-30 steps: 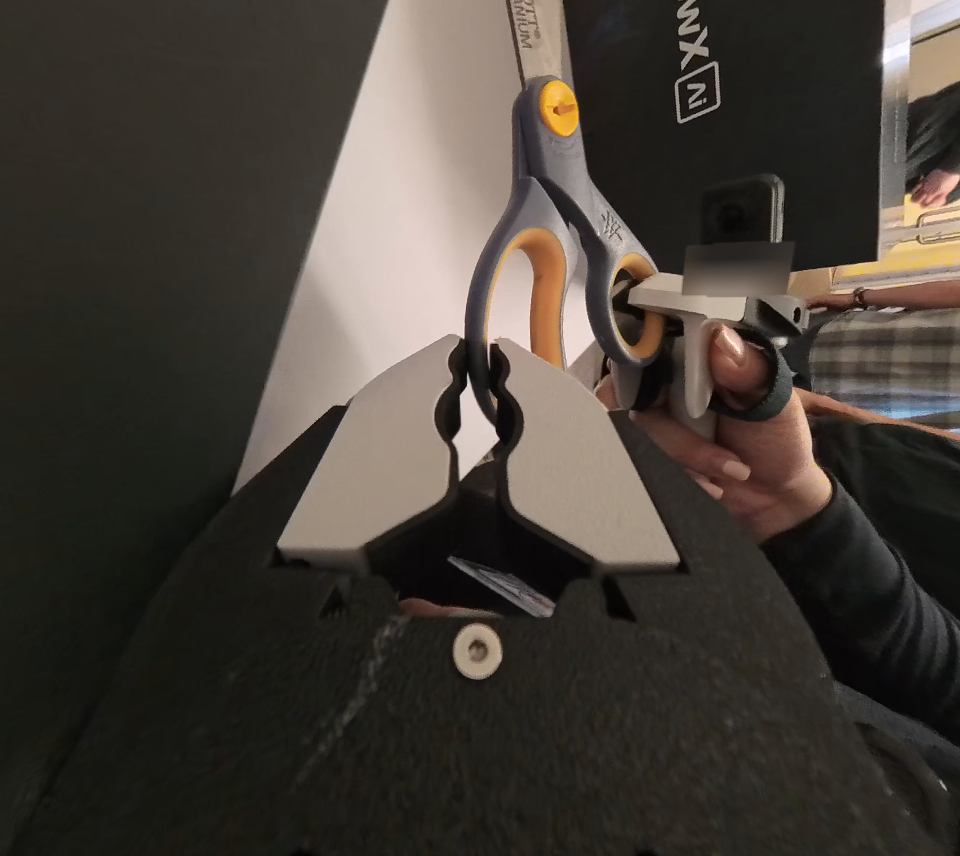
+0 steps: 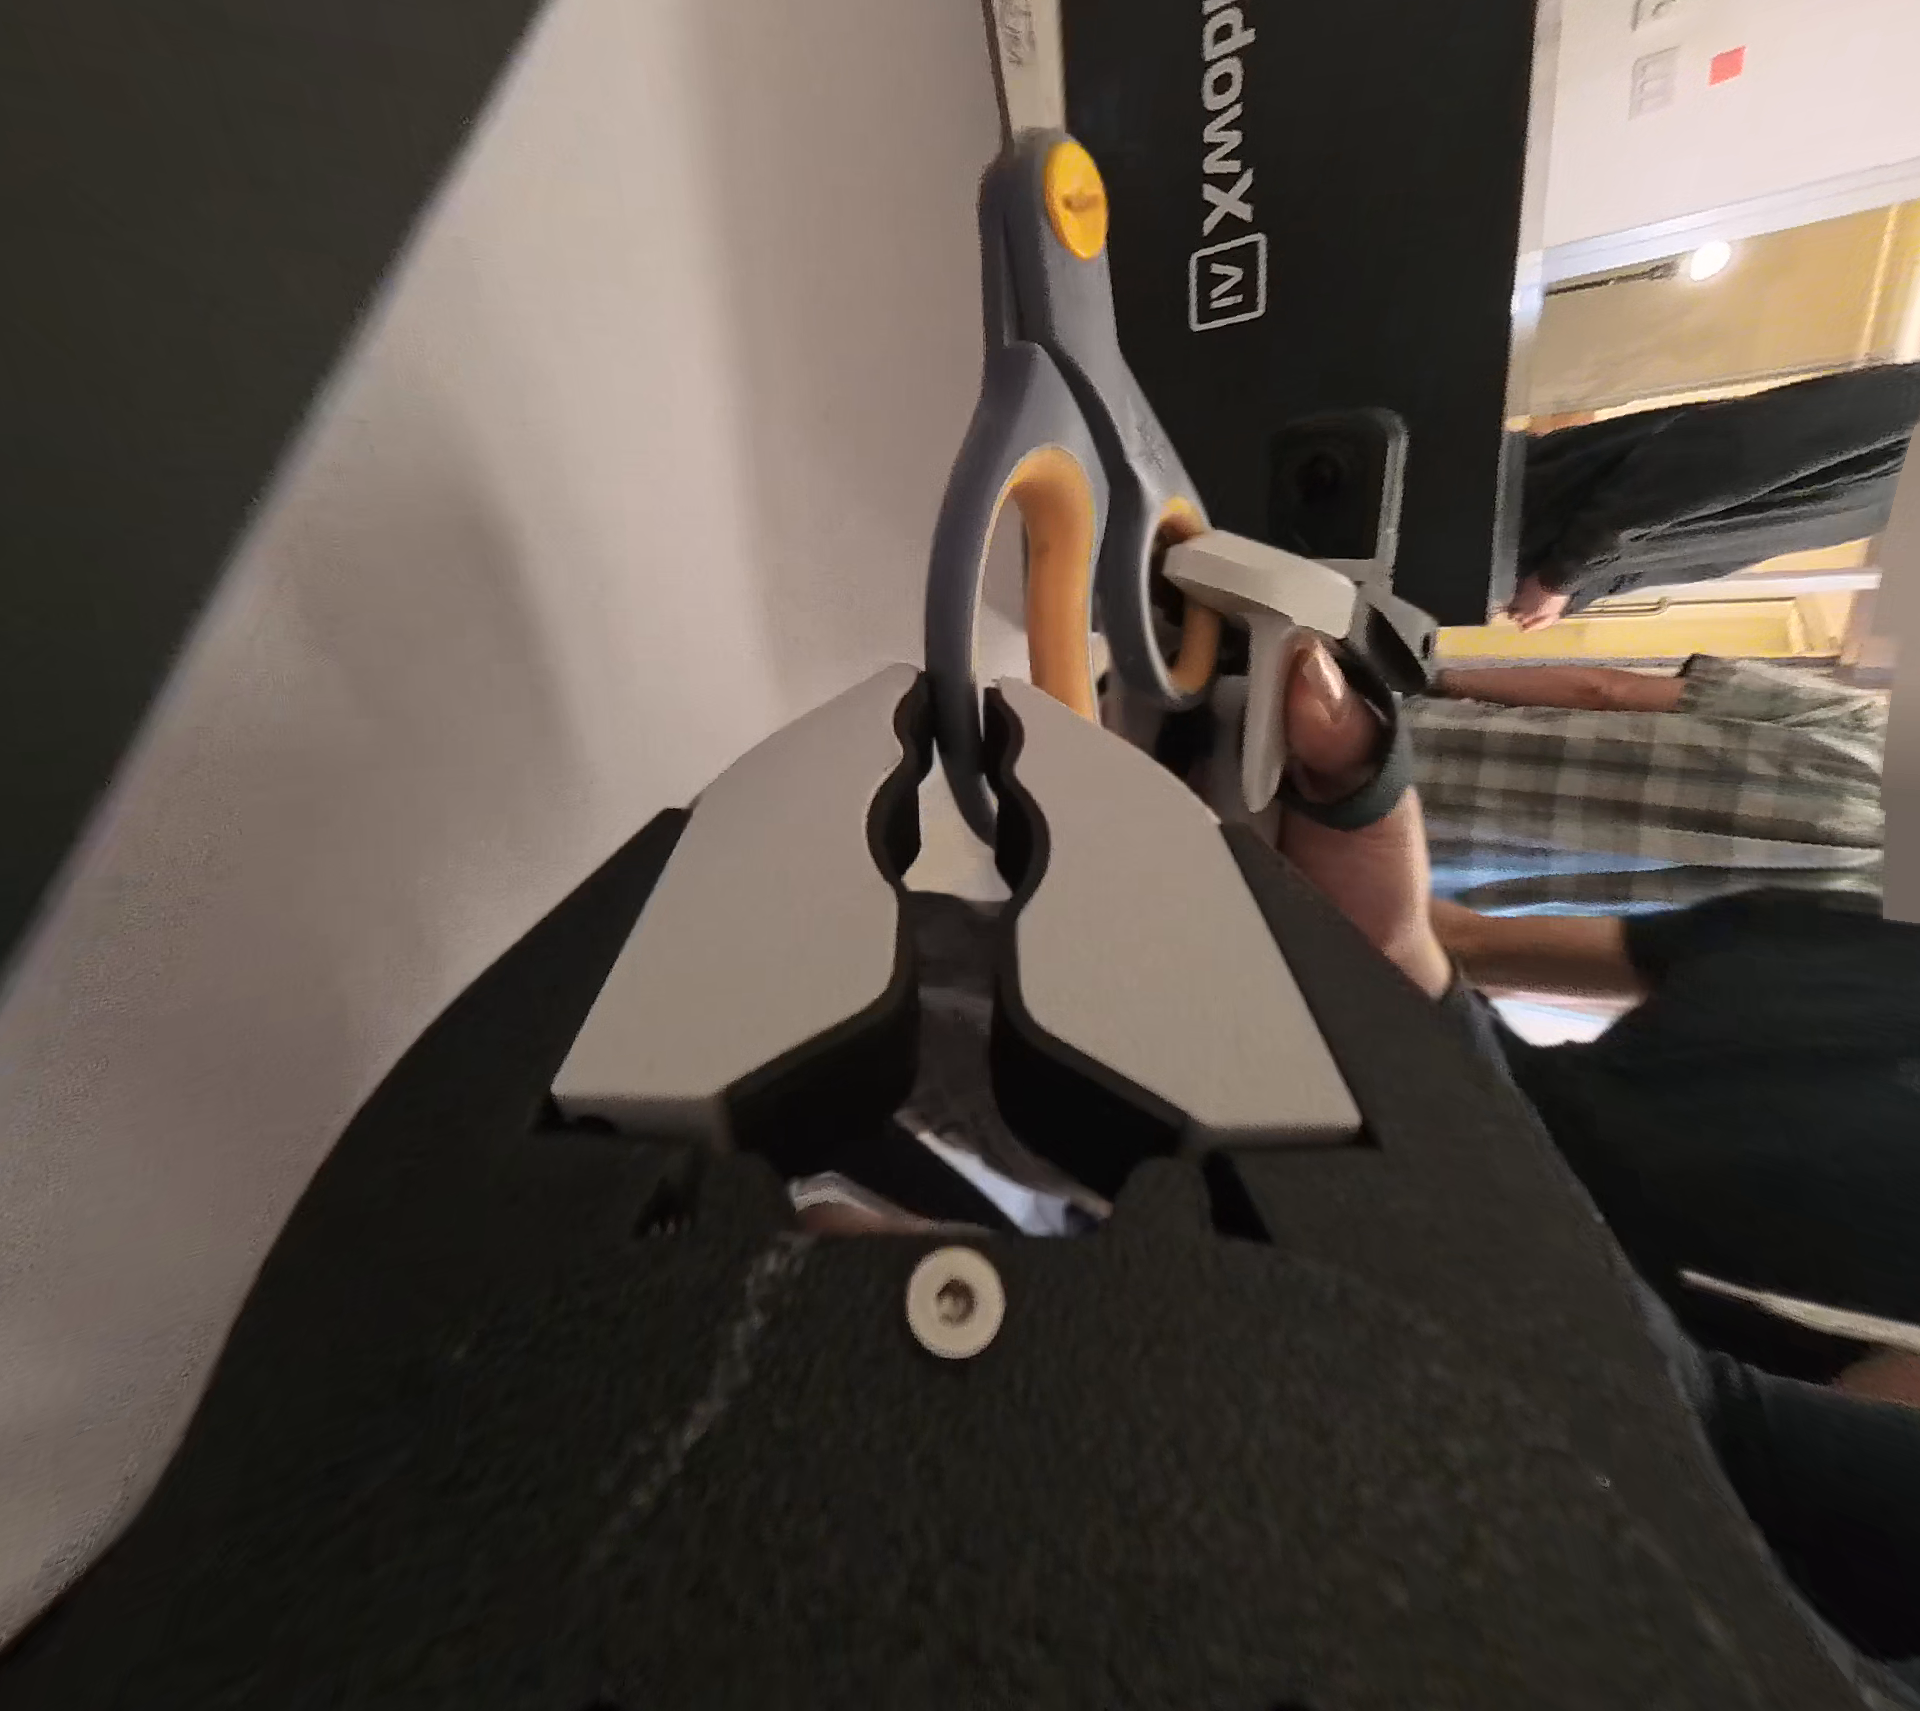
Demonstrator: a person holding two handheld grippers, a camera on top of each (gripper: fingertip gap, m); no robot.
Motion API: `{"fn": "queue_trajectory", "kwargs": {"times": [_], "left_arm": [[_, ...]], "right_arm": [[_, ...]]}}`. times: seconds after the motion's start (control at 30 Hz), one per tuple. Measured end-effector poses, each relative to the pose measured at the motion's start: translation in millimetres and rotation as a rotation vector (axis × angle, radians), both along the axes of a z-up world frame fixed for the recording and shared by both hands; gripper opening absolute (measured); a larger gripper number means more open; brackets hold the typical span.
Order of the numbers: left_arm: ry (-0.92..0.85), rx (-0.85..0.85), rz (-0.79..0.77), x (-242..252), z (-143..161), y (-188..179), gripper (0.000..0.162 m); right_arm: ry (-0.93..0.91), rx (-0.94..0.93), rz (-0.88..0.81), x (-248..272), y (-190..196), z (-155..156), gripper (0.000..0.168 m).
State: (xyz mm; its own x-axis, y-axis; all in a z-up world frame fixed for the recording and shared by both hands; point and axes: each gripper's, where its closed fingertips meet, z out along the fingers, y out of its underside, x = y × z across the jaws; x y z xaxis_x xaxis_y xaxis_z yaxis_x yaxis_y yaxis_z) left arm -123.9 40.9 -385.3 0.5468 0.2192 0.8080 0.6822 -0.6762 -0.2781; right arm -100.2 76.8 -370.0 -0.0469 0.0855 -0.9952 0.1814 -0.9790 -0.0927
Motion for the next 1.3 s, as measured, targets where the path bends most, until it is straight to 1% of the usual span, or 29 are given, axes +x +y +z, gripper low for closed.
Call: {"fn": "queue_trajectory", "kwargs": {"times": [0.3,0.5,0.73,0.87,1.0,1.2,1.3], "left_arm": [[-0.116,-0.012,0.049,20.1,-1.4,8.2,0.008],[-0.150,-0.008,0.055,28.0,3.6,12.5,0.009],[-0.199,-0.020,0.116,30.5,1.2,15.6,0.008],[-0.222,-0.013,0.114,31.9,0.6,16.4,0.007],[-0.174,0.001,0.059,31.9,2.3,15.8,0.009],[-0.105,0.021,0.047,16.7,4.5,12.5,0.007],[-0.153,0.020,0.058,21.1,2.8,15.2,0.007]], "right_arm": [[-0.050,0.050,0.013,2.1,5.1,-0.6,0.004],[-0.041,0.034,0.033,5.7,10.6,2.6,0.004],[-0.068,0.055,0.026,6.5,12.2,2.1,0.004],[-0.071,0.064,0.034,7.9,14.5,1.7,0.004],[-0.063,0.069,0.054,8.8,16.9,3.3,0.004],[-0.058,0.087,0.079,13.7,23.5,4.1,0.004],[-0.051,0.076,0.119,15.7,26.1,5.3,0.004]]}}
